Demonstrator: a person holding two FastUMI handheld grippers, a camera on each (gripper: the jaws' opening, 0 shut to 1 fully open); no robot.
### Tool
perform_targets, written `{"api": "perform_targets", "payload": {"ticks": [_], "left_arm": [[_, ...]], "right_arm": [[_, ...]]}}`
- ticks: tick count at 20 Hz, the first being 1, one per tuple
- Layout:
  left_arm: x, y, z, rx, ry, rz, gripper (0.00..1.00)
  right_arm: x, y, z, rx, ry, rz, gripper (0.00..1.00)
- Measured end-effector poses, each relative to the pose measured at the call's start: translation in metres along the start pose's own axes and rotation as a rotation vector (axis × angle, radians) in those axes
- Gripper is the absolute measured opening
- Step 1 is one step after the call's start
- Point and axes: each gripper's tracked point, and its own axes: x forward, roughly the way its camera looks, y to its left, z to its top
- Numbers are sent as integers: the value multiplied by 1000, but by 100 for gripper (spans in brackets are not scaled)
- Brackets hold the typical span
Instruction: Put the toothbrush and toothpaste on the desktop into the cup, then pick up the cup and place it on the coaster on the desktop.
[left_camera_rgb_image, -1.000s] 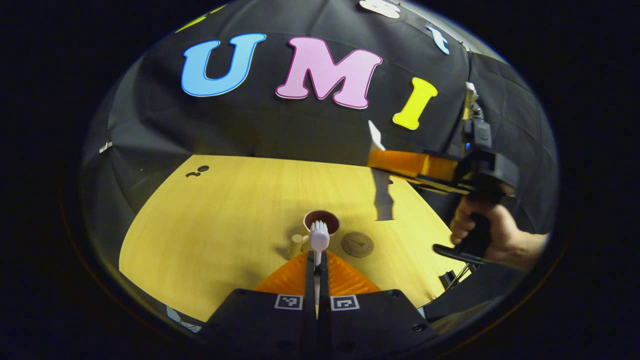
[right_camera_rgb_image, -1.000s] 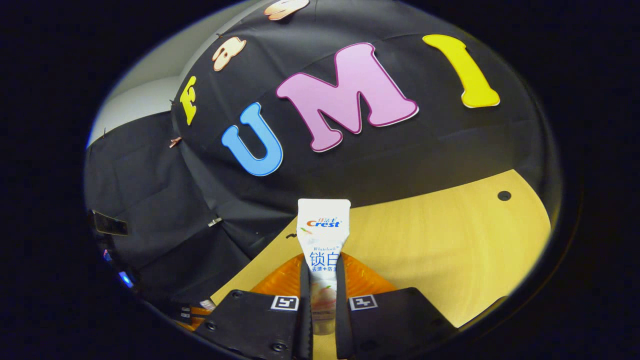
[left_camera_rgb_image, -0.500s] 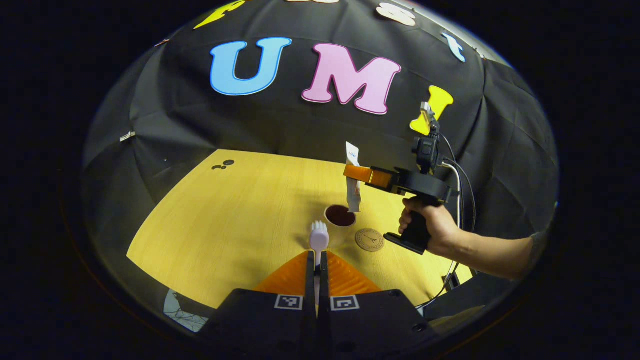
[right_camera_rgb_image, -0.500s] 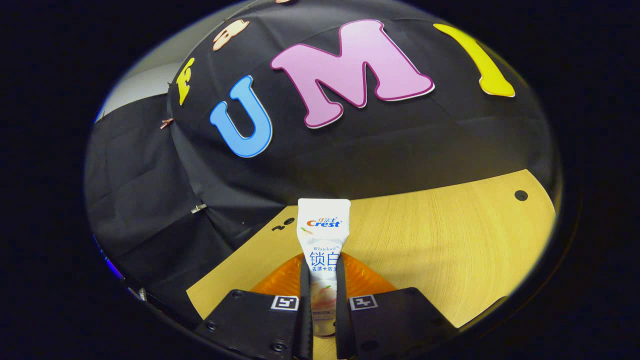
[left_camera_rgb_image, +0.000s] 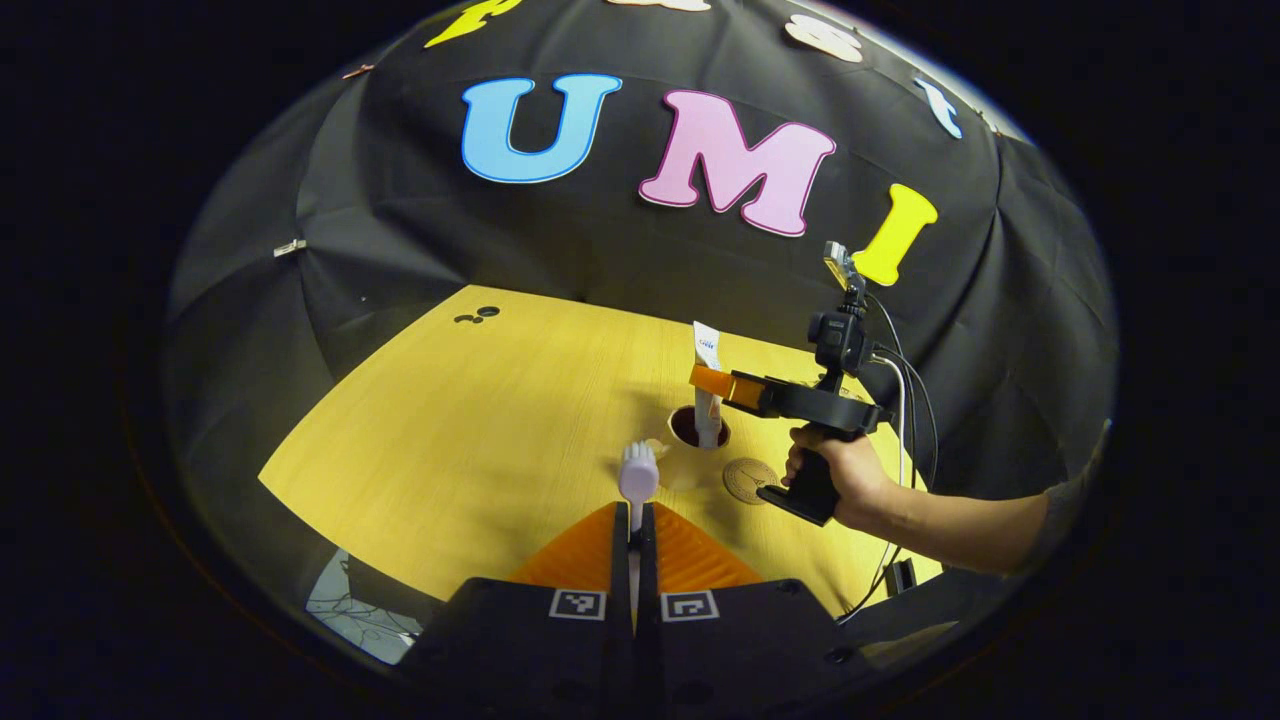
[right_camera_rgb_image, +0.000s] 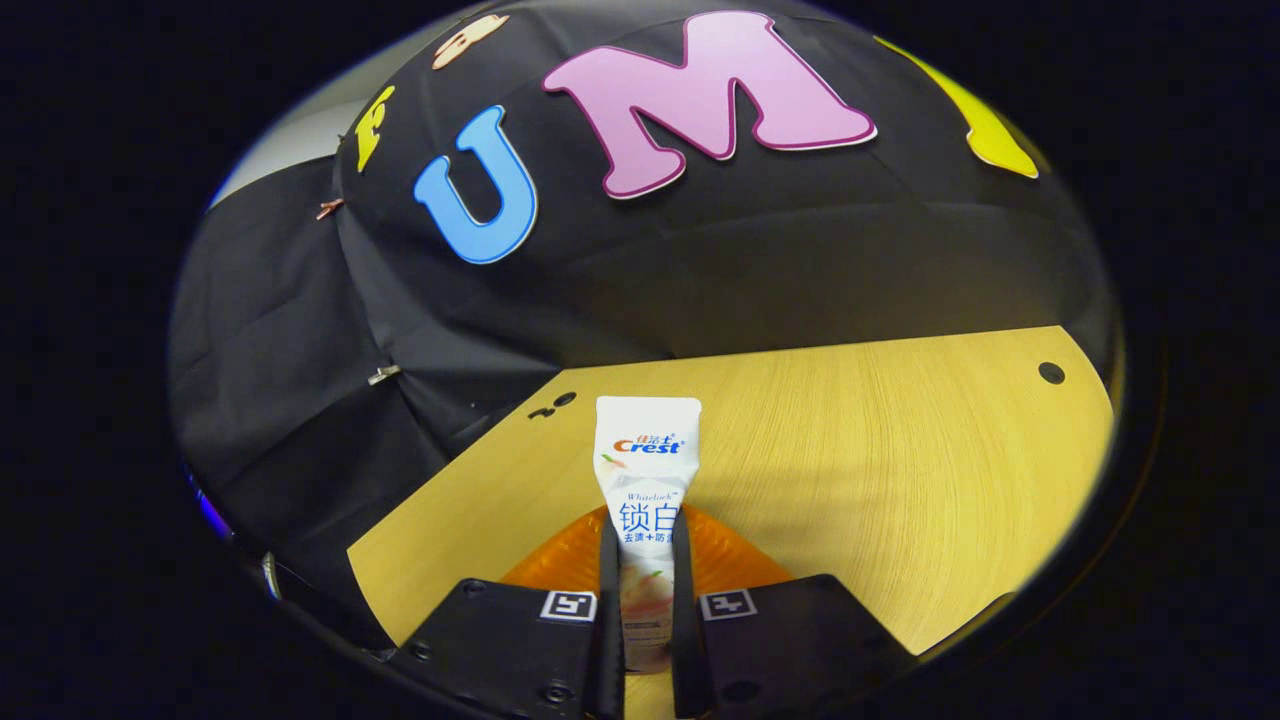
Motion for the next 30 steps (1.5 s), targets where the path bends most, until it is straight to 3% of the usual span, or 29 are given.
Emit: {"api": "perform_targets", "payload": {"ticks": [10,11,12,15,16,17,19,20,21,22,23,24,30], "left_arm": [[-7,-1,-10,8,5,-4,6],[-7,-1,-11,12,8,-5,6],[-8,-1,-12,16,8,-8,6],[-7,-2,-11,26,13,-18,6],[-5,-2,-11,29,13,-20,6],[-5,-2,-9,30,11,-25,6],[-3,-4,-2,33,2,-38,6],[0,-5,2,38,-2,-44,6],[1,-6,8,44,-7,-53,6],[4,-8,13,51,-13,-61,6],[8,-10,19,59,-19,-71,6],[12,-13,24,68,-25,-81,6],[43,-41,75,108,-94,-158,6]], "right_arm": [[-17,3,-24,-58,55,25,31],[-18,4,-28,-66,65,28,26],[-19,5,-32,-77,78,27,35],[-25,6,-36,-97,91,20,39],[-27,6,-39,-96,100,17,31],[-30,6,-41,-92,107,17,43],[-37,9,-41,-85,106,15,49],[-41,11,-40,-79,103,16,40],[-45,12,-40,-74,102,15,51],[-50,13,-38,-69,102,16,53],[-56,13,-36,-62,95,13,43],[-62,12,-33,-56,88,8,54],[-119,7,-42,12,93,-9,54]]}}
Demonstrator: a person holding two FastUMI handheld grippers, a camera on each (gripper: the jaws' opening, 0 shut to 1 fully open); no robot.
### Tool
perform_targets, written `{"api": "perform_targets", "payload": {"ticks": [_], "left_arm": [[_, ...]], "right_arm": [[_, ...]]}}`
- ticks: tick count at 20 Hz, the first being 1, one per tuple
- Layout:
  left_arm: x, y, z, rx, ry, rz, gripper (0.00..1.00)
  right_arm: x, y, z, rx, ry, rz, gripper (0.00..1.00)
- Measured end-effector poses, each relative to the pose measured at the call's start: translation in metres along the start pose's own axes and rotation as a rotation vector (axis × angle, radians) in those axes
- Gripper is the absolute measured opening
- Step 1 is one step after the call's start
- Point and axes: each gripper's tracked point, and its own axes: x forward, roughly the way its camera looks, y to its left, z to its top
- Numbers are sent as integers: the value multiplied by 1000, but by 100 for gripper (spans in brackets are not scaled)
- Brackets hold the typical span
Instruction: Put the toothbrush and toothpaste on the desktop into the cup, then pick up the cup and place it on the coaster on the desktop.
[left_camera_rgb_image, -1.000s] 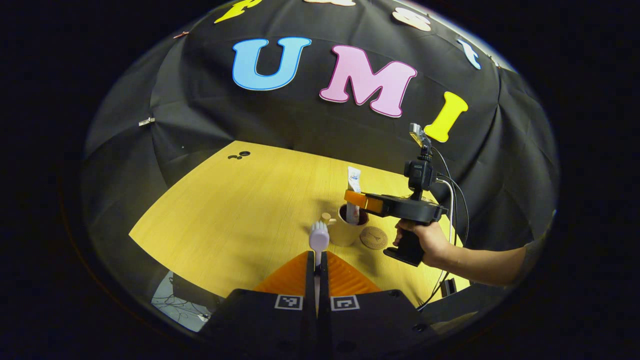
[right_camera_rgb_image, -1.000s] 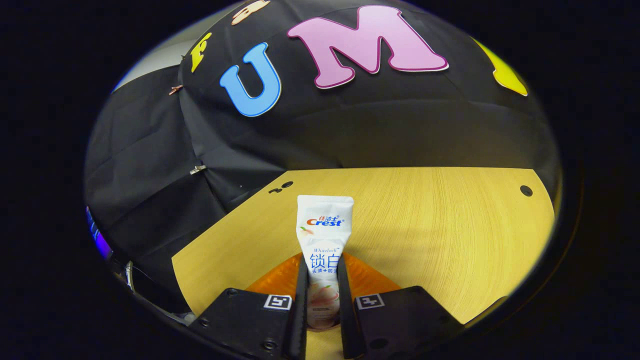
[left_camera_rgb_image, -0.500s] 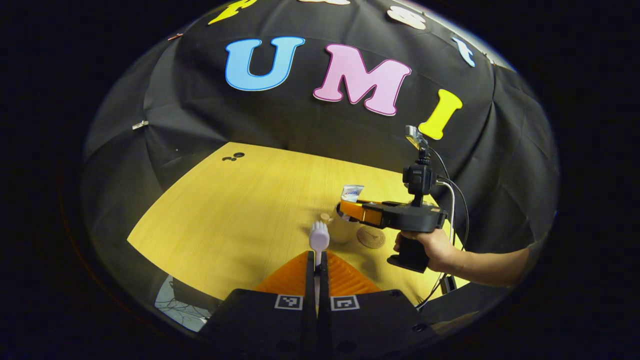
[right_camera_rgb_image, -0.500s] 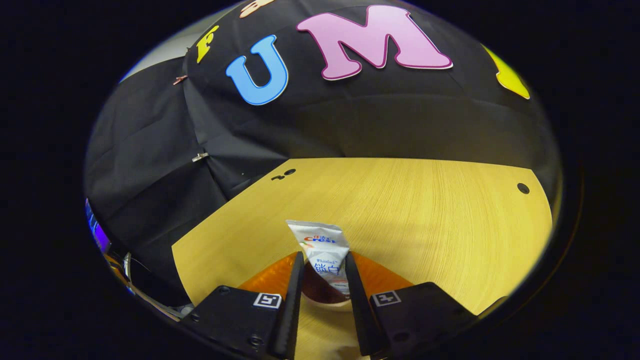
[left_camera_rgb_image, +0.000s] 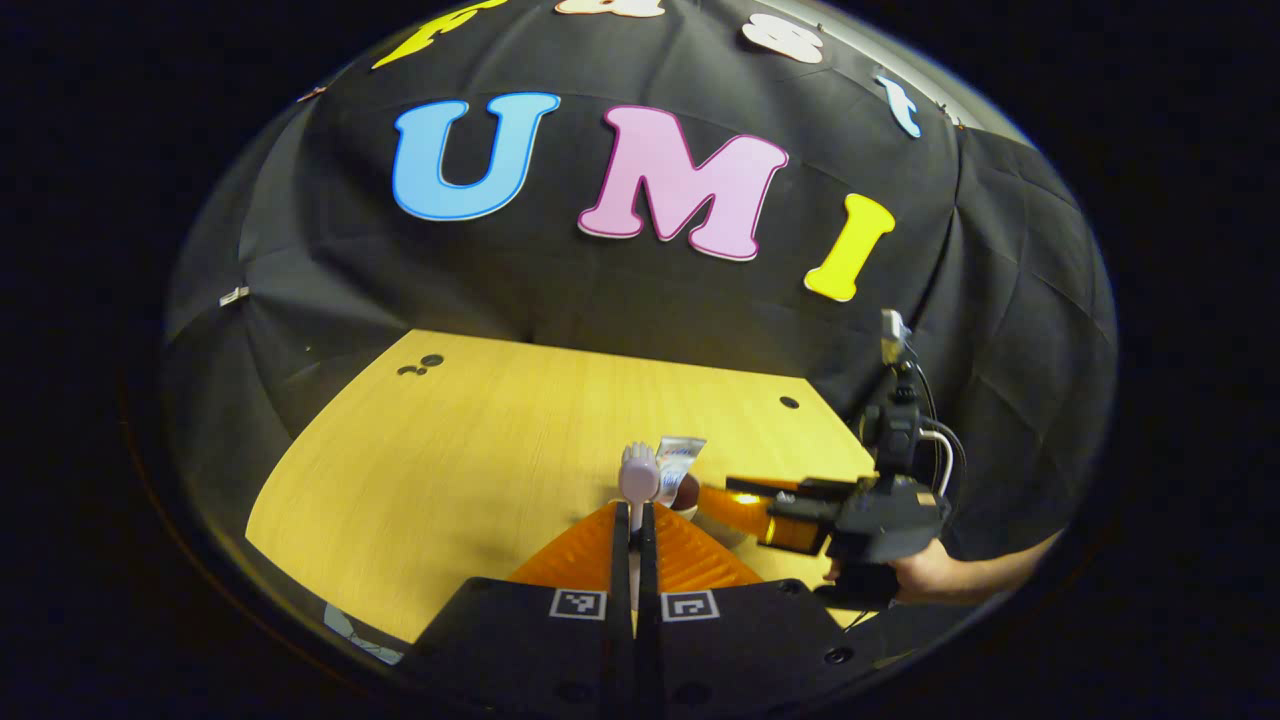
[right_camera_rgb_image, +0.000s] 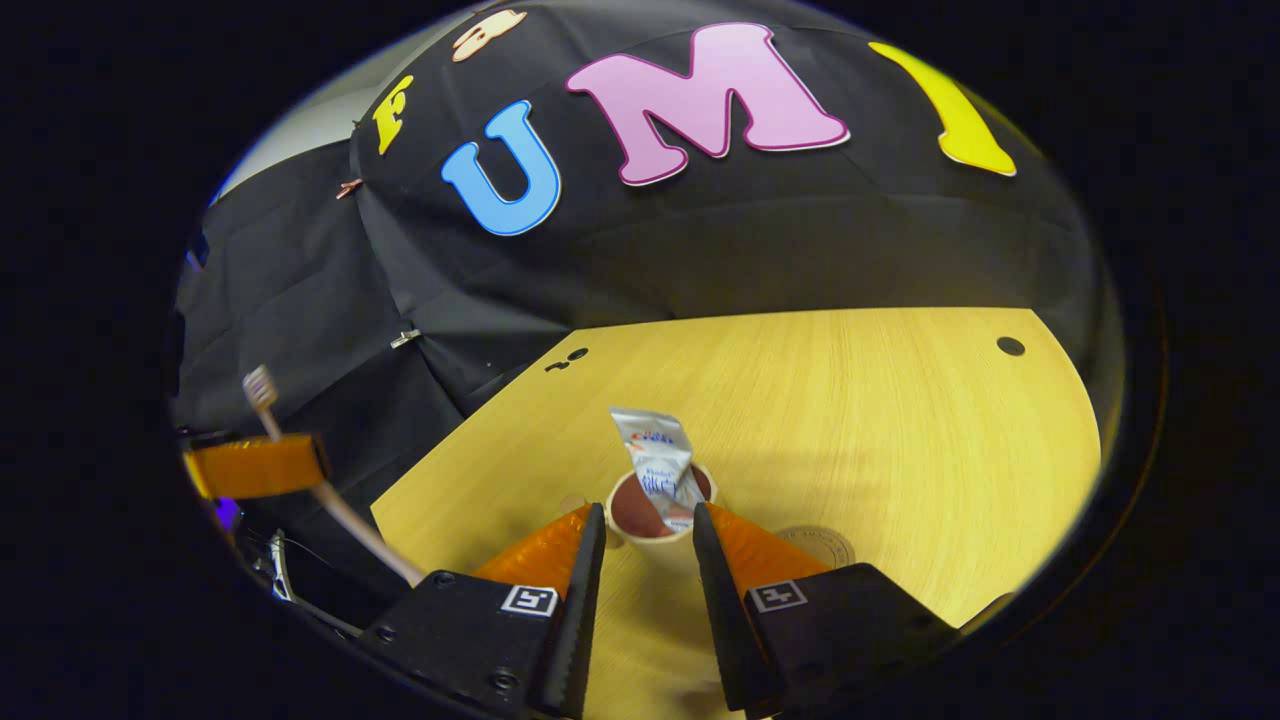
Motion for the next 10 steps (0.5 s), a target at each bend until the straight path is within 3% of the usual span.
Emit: {"api": "perform_targets", "payload": {"ticks": [10], "left_arm": [[82,-29,44,-3,-83,-62,6]], "right_arm": [[-73,-28,-53,78,88,-60,54]]}}
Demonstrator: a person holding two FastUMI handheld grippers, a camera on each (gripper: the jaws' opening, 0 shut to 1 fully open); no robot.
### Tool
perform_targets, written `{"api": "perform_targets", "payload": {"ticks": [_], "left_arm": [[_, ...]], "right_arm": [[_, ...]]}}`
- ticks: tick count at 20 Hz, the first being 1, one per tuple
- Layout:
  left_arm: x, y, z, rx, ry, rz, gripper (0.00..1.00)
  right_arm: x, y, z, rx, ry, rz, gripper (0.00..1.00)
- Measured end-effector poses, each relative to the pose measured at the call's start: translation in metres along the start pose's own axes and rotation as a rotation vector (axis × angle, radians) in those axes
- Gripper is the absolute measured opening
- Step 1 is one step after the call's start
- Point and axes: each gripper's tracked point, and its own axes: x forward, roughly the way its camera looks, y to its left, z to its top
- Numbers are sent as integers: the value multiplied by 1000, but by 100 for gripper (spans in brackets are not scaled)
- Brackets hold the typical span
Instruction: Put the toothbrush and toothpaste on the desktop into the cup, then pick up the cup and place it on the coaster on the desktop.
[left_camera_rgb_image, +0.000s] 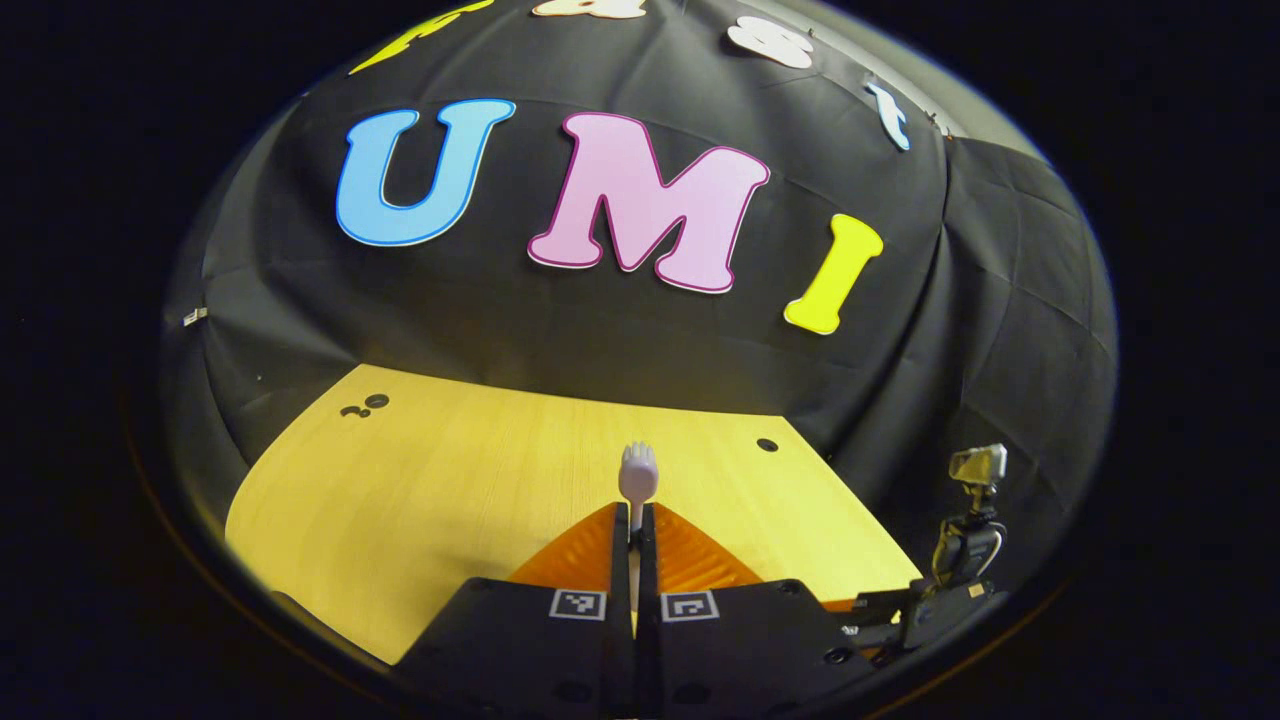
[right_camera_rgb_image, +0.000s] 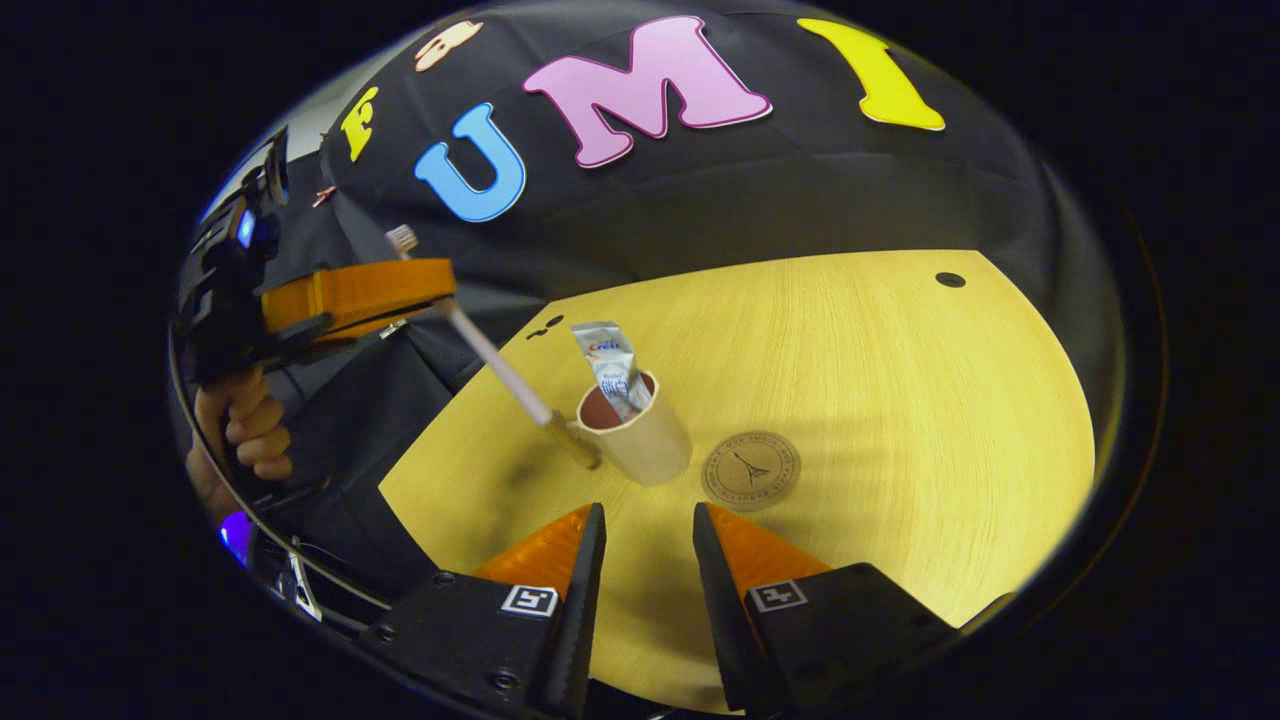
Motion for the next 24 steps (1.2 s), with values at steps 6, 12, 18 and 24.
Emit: {"api": "perform_targets", "payload": {"ticks": [6,12,18,24], "left_arm": [[40,4,-20,12,-7,63,6],[55,13,-61,-64,32,141,6],[64,11,-89,-44,62,126,6],[67,9,-114,-34,132,104,8]], "right_arm": [[-22,-37,2,45,-5,-41,54],[-41,-74,9,63,-13,-76,54],[-45,-85,13,81,-19,-84,54],[-48,-84,15,58,-21,-88,54]]}}
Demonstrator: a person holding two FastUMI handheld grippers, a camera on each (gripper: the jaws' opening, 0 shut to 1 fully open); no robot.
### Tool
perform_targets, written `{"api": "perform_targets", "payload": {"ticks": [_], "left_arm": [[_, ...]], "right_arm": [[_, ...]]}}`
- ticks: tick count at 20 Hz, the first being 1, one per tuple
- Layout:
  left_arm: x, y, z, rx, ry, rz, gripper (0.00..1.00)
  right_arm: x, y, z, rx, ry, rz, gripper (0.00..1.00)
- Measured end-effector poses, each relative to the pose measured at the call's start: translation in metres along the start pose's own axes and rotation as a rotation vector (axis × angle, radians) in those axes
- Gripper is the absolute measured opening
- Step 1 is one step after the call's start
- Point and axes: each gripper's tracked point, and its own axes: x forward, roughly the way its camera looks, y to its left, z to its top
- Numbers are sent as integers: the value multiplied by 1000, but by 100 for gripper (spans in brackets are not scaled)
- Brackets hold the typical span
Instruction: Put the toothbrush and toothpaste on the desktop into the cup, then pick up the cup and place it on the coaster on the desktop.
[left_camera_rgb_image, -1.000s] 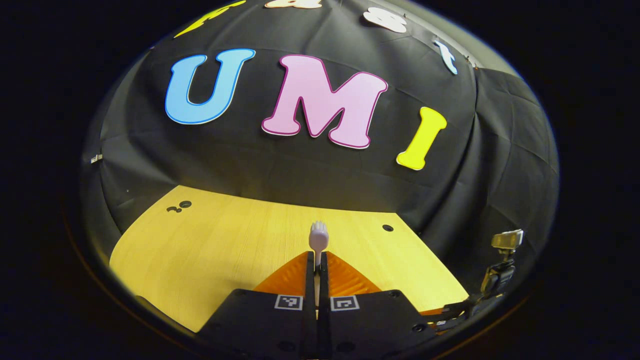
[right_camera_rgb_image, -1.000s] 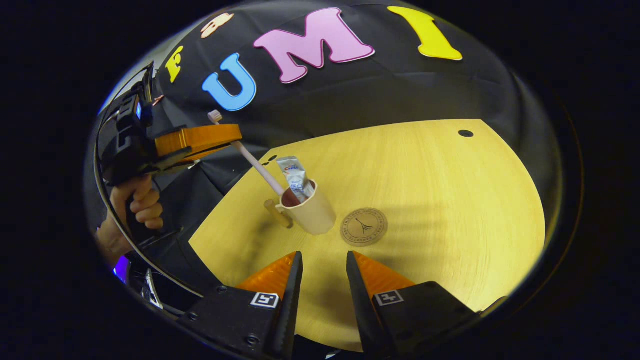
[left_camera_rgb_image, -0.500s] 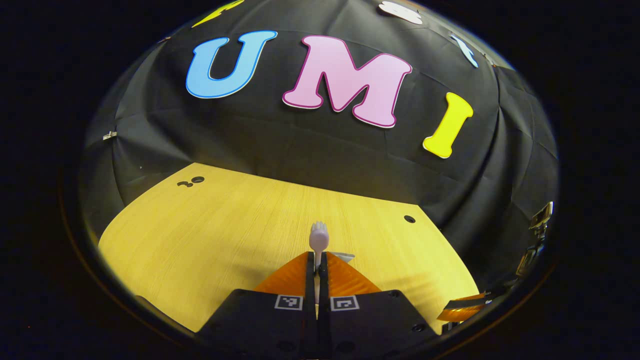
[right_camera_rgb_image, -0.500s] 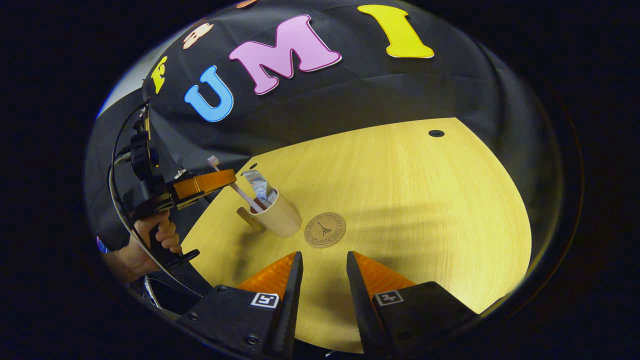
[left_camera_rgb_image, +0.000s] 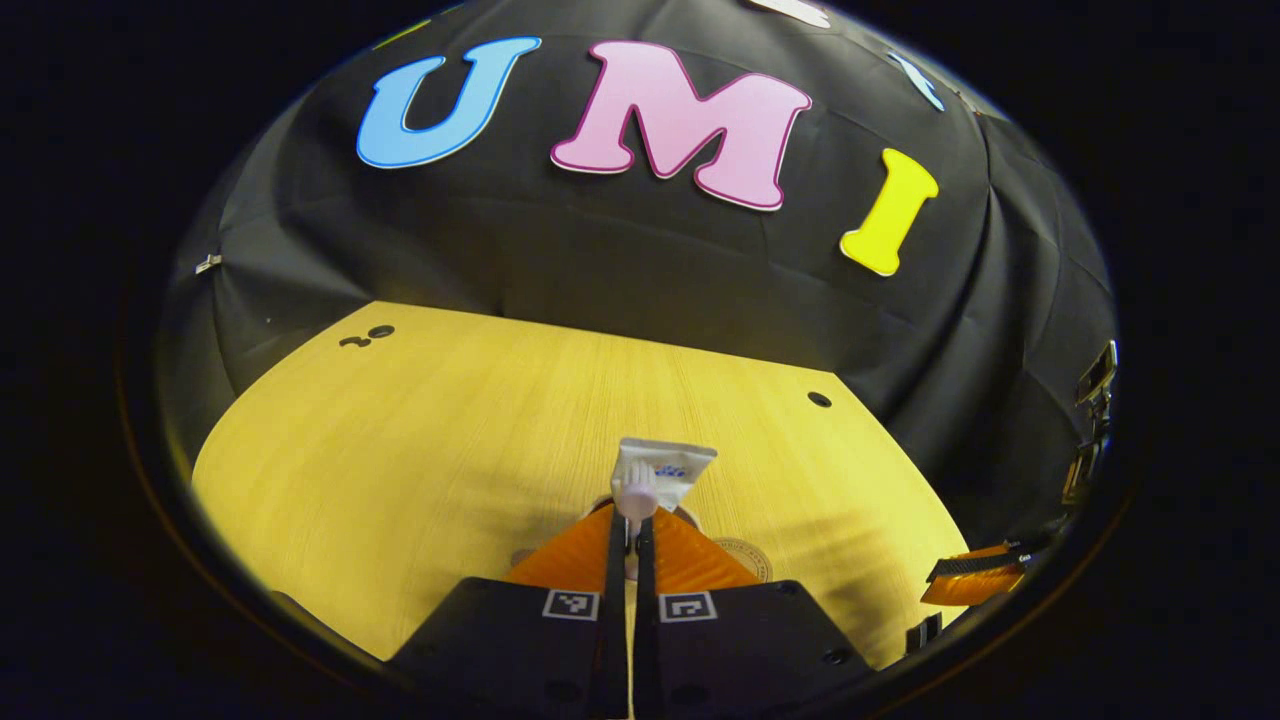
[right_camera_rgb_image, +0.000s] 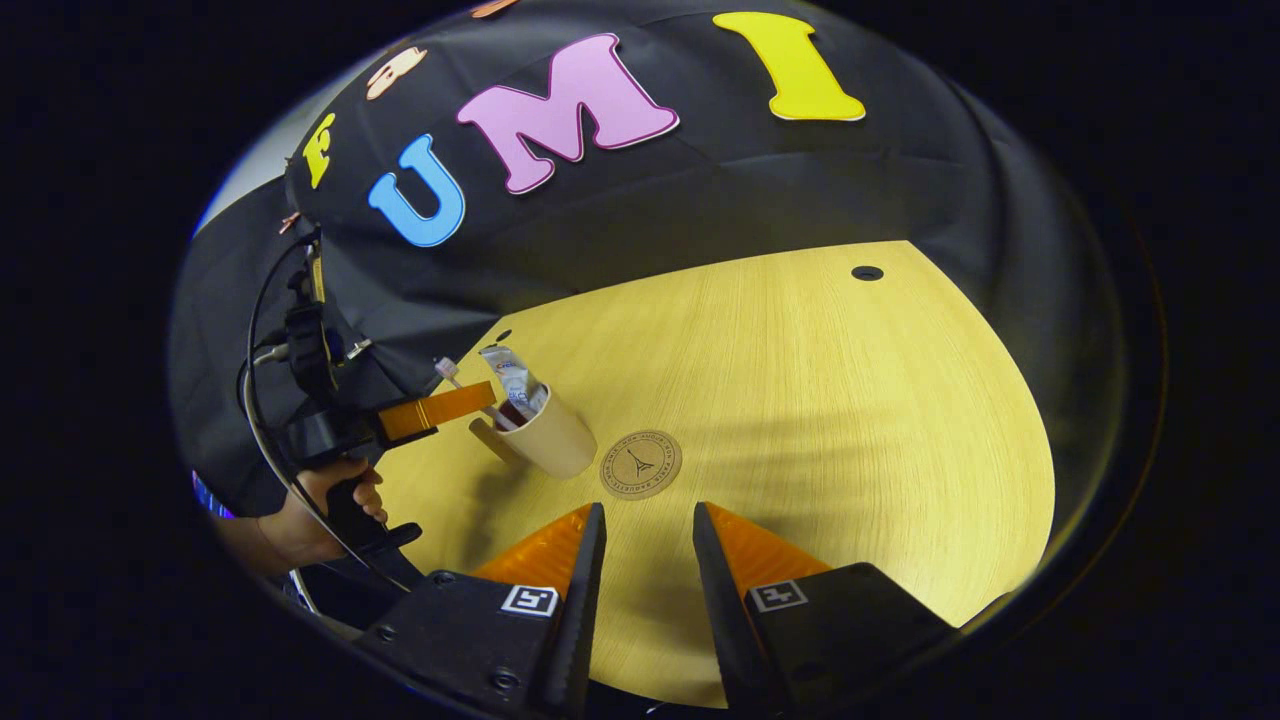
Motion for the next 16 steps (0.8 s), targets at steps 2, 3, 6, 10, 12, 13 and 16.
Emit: {"api": "perform_targets", "payload": {"ticks": [2,3,6,10,12,13,16], "left_arm": [[-1,0,-5,10,17,-10,11],[-3,0,-6,12,26,-16,15],[-8,0,-8,36,46,-37,33],[-23,10,-11,117,83,-54,58],[-29,11,-18,179,133,-93,65],[-33,13,-23,228,164,-110,70],[-40,23,-27,396,219,-152,88]], "right_arm": [[0,-3,1,4,-2,-2,54],[0,-3,2,6,-4,-3,54],[-2,-4,3,10,-10,-9,54],[1,-6,8,30,-28,-19,54],[0,-12,13,48,-42,-32,54],[0,-14,16,57,-51,-39,54],[-5,-24,19,61,-69,-66,54]]}}
